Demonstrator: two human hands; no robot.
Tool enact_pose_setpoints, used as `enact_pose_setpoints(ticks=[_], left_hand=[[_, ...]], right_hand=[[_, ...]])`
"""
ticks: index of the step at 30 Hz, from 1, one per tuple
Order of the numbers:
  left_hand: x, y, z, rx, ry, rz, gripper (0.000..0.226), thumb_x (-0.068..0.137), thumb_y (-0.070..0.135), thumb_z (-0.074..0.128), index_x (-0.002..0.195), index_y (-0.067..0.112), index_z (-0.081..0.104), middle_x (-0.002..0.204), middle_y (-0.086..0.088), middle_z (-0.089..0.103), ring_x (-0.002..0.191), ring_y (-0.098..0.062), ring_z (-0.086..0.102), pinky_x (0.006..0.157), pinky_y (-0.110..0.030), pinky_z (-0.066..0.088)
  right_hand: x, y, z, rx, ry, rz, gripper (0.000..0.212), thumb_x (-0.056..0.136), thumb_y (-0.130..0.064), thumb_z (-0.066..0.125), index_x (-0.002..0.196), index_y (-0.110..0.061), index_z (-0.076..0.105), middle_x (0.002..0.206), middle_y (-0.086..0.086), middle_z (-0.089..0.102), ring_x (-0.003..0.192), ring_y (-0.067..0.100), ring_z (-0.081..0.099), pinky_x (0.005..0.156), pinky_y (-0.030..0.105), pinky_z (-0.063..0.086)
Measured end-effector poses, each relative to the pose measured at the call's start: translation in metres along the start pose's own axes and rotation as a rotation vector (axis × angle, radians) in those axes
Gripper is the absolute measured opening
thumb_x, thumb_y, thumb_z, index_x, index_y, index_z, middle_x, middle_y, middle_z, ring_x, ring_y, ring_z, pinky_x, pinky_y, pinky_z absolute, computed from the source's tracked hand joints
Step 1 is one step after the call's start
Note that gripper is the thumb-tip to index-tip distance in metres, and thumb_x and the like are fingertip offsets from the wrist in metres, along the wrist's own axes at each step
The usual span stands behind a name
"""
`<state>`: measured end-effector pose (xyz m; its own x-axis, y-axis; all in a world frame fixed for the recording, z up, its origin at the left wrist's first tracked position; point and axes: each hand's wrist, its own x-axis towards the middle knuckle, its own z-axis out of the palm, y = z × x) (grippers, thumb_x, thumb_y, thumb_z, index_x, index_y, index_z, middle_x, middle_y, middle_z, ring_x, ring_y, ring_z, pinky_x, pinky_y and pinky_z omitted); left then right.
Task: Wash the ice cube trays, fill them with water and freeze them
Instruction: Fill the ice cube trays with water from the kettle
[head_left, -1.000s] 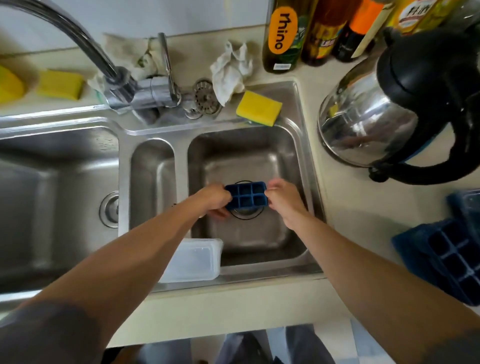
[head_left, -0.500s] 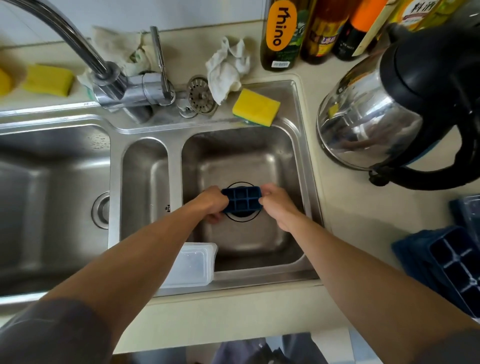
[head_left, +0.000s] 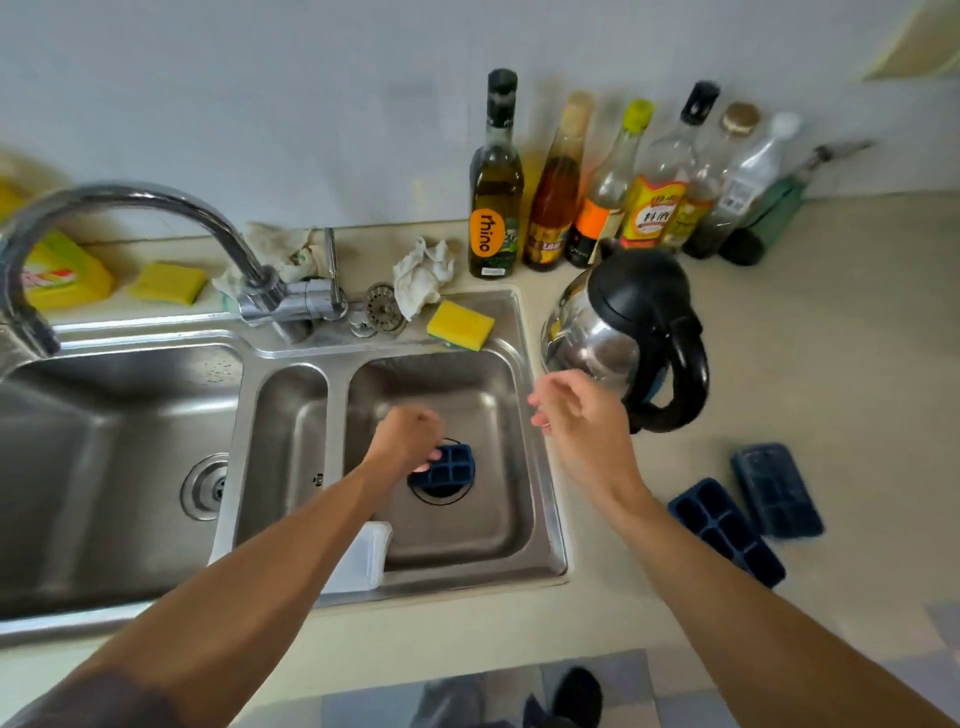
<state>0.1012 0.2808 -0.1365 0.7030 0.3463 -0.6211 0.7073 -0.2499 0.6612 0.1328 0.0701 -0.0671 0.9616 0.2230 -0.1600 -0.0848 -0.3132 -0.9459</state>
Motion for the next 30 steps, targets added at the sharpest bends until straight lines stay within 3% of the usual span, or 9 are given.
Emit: enact_pose_setpoints(ticks=[5,9,11,13,18,21,24,30], left_hand=[[-0.034,0.035,0.015,-0.066,0.027,0.121,0.017,0.101,0.012,0.049,0.094,0.012,0.065,0.088,-0.012,0.069,0.074,-0.023,0.067,0.078,-0.047,0.060],[-0.051,0.051,0.025,-0.081,-0.029,0.180,0.019,0.100,0.010,0.051,0.092,0.011,0.067,0.082,-0.010,0.071,0.067,-0.018,0.066,0.064,-0.035,0.057],[-0.058,0.054,0.029,-0.086,-0.038,0.204,0.014,0.101,0.015,0.053,0.096,0.015,0.067,0.085,-0.007,0.073,0.067,-0.018,0.069,0.063,-0.031,0.057],[-0.061,0.054,0.032,-0.075,-0.053,0.208,0.013,0.102,0.019,0.054,0.098,0.018,0.066,0.087,-0.004,0.074,0.070,-0.018,0.072,0.062,-0.029,0.057],[-0.058,0.040,0.033,-0.077,-0.112,0.169,0.014,0.101,0.015,0.053,0.096,0.014,0.067,0.088,-0.007,0.075,0.070,-0.022,0.071,0.065,-0.035,0.056],[-0.051,0.032,0.032,-0.114,-0.147,0.136,0.015,0.101,0.013,0.053,0.094,0.013,0.065,0.087,-0.011,0.072,0.069,-0.024,0.067,0.063,-0.033,0.052],[-0.042,0.028,0.032,-0.173,-0.192,0.107,0.017,0.103,0.011,0.051,0.090,0.012,0.063,0.084,-0.013,0.068,0.069,-0.027,0.062,0.062,-0.031,0.048],[-0.028,0.027,0.047,-0.238,-0.225,0.109,0.021,0.104,0.015,0.051,0.088,0.011,0.064,0.080,-0.009,0.069,0.062,-0.018,0.065,0.063,-0.032,0.053]], right_hand=[[-0.006,-0.042,-0.069,0.106,0.391,-0.175,0.024,0.098,-0.036,0.061,0.090,-0.015,0.070,0.078,-0.004,0.073,0.069,0.003,0.067,0.064,0.014,0.051],[0.010,-0.032,-0.105,0.051,0.632,-0.089,0.028,0.098,-0.048,0.058,0.094,-0.020,0.062,0.080,-0.010,0.062,0.073,-0.002,0.059,0.062,0.011,0.043],[0.024,-0.018,-0.111,-0.009,0.591,0.035,0.041,0.100,-0.052,0.054,0.093,-0.013,0.061,0.082,-0.008,0.059,0.075,0.003,0.058,0.057,0.010,0.039],[0.035,-0.005,-0.109,-0.022,0.496,0.115,0.055,0.101,-0.055,0.048,0.081,-0.006,0.060,0.074,0.001,0.059,0.068,0.015,0.056,0.056,0.019,0.042],[0.038,0.009,-0.099,0.193,0.374,0.175,0.068,0.096,-0.067,0.044,0.069,-0.010,0.067,0.056,0.004,0.064,0.049,0.014,0.059,0.048,0.020,0.051],[0.036,0.012,-0.096,0.202,0.352,0.192,0.070,0.089,-0.075,0.043,0.061,-0.016,0.066,0.054,0.004,0.062,0.049,0.016,0.058,0.052,0.025,0.052],[0.029,0.010,-0.087,0.256,0.342,0.235,0.066,0.093,-0.071,0.046,0.063,-0.015,0.065,0.054,0.002,0.060,0.047,0.014,0.055,0.053,0.029,0.049],[0.001,0.008,-0.063,0.242,0.408,0.269,0.067,0.097,-0.066,0.046,0.066,-0.009,0.062,0.049,0.001,0.055,0.042,0.014,0.052,0.048,0.024,0.048]])
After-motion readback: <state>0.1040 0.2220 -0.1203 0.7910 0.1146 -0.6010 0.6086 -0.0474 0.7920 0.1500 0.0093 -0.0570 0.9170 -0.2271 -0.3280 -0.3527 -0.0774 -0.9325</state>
